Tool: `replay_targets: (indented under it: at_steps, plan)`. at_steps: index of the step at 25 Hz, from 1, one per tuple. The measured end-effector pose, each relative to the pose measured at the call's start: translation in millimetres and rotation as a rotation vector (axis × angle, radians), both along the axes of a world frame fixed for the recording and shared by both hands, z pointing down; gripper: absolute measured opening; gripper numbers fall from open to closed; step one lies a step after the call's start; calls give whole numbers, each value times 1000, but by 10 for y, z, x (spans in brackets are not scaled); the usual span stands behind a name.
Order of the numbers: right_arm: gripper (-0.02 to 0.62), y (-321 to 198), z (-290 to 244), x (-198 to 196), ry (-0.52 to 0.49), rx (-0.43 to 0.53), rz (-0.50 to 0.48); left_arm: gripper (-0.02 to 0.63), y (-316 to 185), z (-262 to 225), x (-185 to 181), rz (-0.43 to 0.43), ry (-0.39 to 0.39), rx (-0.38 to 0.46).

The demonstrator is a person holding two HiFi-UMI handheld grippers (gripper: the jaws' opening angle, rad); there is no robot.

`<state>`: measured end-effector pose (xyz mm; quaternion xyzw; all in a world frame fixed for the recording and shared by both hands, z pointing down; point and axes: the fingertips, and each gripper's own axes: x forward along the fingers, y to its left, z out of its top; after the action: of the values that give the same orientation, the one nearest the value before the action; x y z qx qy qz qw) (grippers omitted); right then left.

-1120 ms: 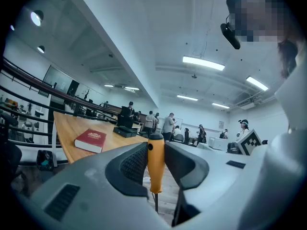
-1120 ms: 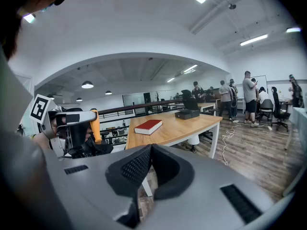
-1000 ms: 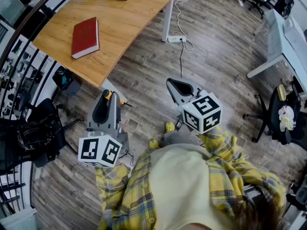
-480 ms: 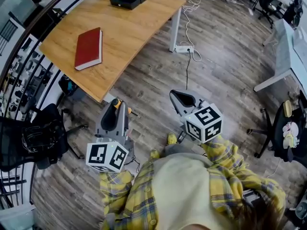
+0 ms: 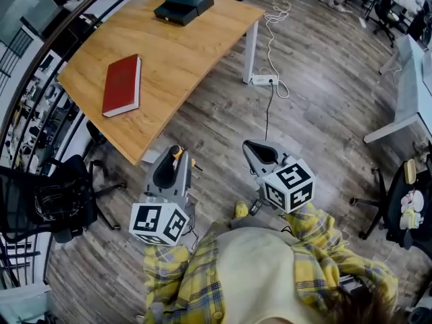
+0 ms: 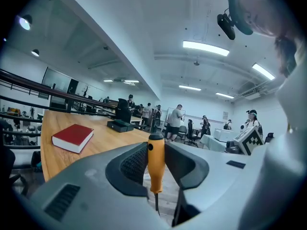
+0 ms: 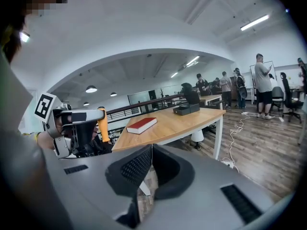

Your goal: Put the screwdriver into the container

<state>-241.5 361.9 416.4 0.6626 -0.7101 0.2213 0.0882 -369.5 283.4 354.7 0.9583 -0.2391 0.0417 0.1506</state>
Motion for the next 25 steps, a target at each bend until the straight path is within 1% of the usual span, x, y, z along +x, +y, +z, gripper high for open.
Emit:
replay_targets:
  at_steps: [5,11,17,22,25]
  plan:
    - [66,-70,51,146,-16,-14,-4,106,-30,0,160,2,-23,-3]
    - [66,-274,119,179,-12,-19,-20,106,-263,18,269,3,-28,20]
    - [66,-507,154,281,16,-39,-21,106,-518,61,606,57,-3,22]
    - [66,-808,125,422,33,-39,-7,106,-778,81,810,97,-18,47]
    - [66,-1016,127,512,30,-44,2,106,-959,88,912,116,-16,41]
